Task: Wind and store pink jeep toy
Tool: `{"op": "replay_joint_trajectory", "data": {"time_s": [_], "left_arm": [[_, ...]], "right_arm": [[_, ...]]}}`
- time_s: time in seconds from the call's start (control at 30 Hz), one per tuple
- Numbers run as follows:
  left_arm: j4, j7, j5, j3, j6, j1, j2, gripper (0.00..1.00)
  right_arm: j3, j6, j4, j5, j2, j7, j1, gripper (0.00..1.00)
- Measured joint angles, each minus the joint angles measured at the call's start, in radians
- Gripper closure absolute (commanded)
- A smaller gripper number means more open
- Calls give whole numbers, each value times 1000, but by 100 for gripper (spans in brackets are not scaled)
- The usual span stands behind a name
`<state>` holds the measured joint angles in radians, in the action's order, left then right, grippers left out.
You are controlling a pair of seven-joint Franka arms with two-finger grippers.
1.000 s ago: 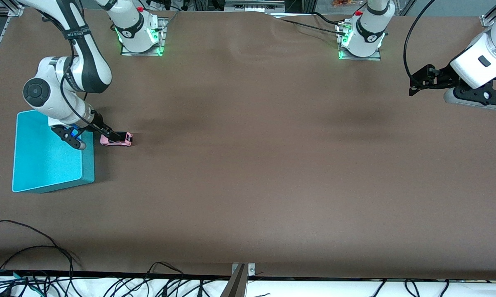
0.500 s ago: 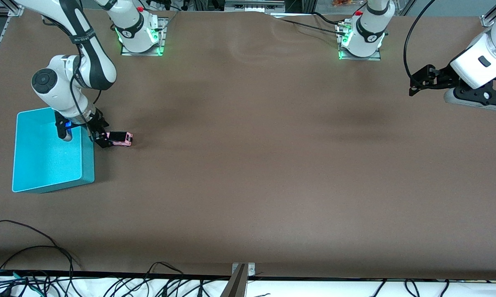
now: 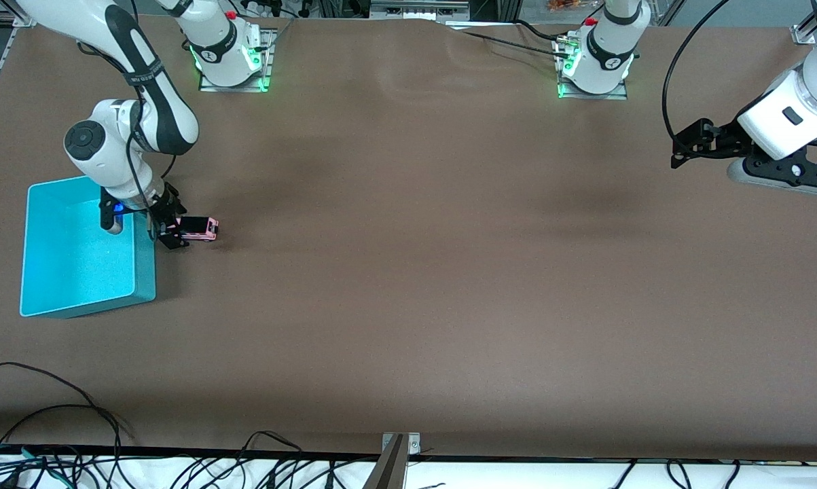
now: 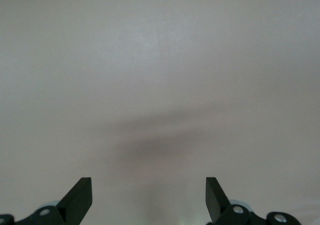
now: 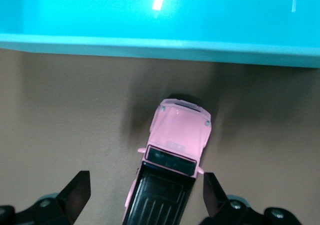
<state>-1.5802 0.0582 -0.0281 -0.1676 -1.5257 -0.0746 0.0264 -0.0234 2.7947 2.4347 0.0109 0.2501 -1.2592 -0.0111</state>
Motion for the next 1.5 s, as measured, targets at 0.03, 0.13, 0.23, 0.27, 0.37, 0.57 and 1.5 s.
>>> {"op": "replay_joint_trajectory", "data": {"time_s": [0.03, 0.13, 0.23, 0.27, 0.37, 0.57, 1.5], "left_arm": [[0, 0, 0, 0, -1, 0, 1, 0], [0, 0, 0, 0, -2, 0, 2, 0], [0, 0, 0, 1, -2, -1, 6, 0], [0, 0, 0, 1, -2, -2, 6, 0], [0, 0, 0, 1, -3, -2, 6, 0], [0, 0, 0, 2, -3, -2, 7, 0], [1, 0, 0, 4, -3, -5, 7, 0]], "right_arm": [[0, 2, 0, 0, 4, -1, 0, 0], [0, 6, 0, 0, 13, -2, 0, 0], [0, 27, 0, 0, 30, -2, 0, 0], [0, 28, 0, 0, 31, -2, 0, 3], [0, 30, 0, 0, 33, -2, 0, 21], [0, 32, 0, 0, 35, -2, 1, 67], [8, -49, -48, 2, -82, 15, 3, 100]]}}
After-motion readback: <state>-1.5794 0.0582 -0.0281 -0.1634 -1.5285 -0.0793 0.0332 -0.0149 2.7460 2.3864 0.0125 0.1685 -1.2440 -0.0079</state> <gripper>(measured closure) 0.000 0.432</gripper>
